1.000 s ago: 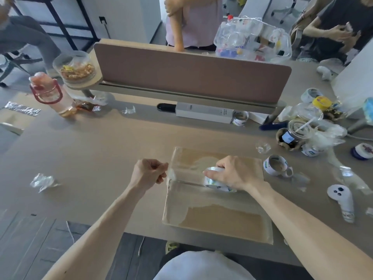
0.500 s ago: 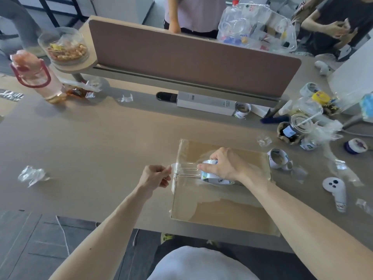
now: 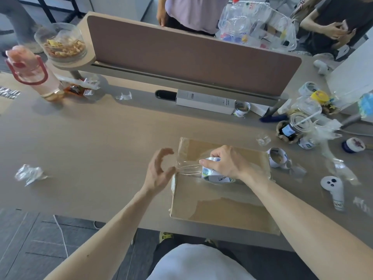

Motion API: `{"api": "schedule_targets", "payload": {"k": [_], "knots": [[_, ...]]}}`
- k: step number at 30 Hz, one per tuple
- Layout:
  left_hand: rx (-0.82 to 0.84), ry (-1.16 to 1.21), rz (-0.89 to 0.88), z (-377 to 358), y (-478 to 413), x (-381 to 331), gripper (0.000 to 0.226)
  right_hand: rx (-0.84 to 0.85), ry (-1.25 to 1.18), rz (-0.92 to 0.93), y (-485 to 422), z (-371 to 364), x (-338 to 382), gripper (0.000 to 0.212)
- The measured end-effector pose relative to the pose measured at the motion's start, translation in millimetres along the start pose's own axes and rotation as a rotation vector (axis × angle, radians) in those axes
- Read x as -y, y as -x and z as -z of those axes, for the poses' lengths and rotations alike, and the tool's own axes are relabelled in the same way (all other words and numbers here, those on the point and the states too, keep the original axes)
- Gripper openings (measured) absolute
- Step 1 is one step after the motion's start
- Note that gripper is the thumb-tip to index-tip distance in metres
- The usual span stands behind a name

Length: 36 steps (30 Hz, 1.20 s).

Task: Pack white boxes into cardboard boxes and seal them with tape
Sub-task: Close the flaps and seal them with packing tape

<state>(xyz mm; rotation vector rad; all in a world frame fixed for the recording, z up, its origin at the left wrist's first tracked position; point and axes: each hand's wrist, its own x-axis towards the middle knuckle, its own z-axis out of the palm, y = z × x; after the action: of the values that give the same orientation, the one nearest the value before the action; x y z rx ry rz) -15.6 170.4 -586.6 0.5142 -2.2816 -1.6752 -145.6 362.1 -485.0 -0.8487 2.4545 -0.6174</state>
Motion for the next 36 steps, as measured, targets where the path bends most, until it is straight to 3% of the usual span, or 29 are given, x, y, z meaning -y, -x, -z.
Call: {"api": "schedule_targets", "payload": {"k": [2, 5, 11, 18, 22, 26, 31, 36], "knots": [[0.253, -0.185, -0.193, -7, -3, -18, 0.07, 0.065, -0.078, 0.016, 2, 8, -6, 0.058], [0.468, -0.644, -0.178, -24, -1, -27, 0.112, 0.192, -0.294, 0.01, 11, 17, -24, 0.058], [0.372, -0.831, -0.206, -32, 2, -24, 0.124, 0.147, -0.466, -0.003, 20, 19, -18, 0.063], [0.447, -0.997, -0.191, -32, 2, -27, 0.129, 0.032, -0.211, -0.032, 41, 33, -52, 0.067], [0.419, -1.058, -0.228, -33, 3, -30, 0.13, -0.053, -0.159, -0.024, 50, 34, -68, 0.069], [0.415, -1.116, -0.153, -57, 10, -47, 0.137, -0.133, -0.16, -0.028, 47, 24, -64, 0.069], [0.383, -1.083, -0.109, -88, 16, -54, 0.134, -0.105, -0.227, 0.027, 49, 25, -70, 0.069], [0.379, -1.109, -0.11, -87, 17, -57, 0.138, 0.087, -0.469, 0.016, 68, 29, -101, 0.078]]}}
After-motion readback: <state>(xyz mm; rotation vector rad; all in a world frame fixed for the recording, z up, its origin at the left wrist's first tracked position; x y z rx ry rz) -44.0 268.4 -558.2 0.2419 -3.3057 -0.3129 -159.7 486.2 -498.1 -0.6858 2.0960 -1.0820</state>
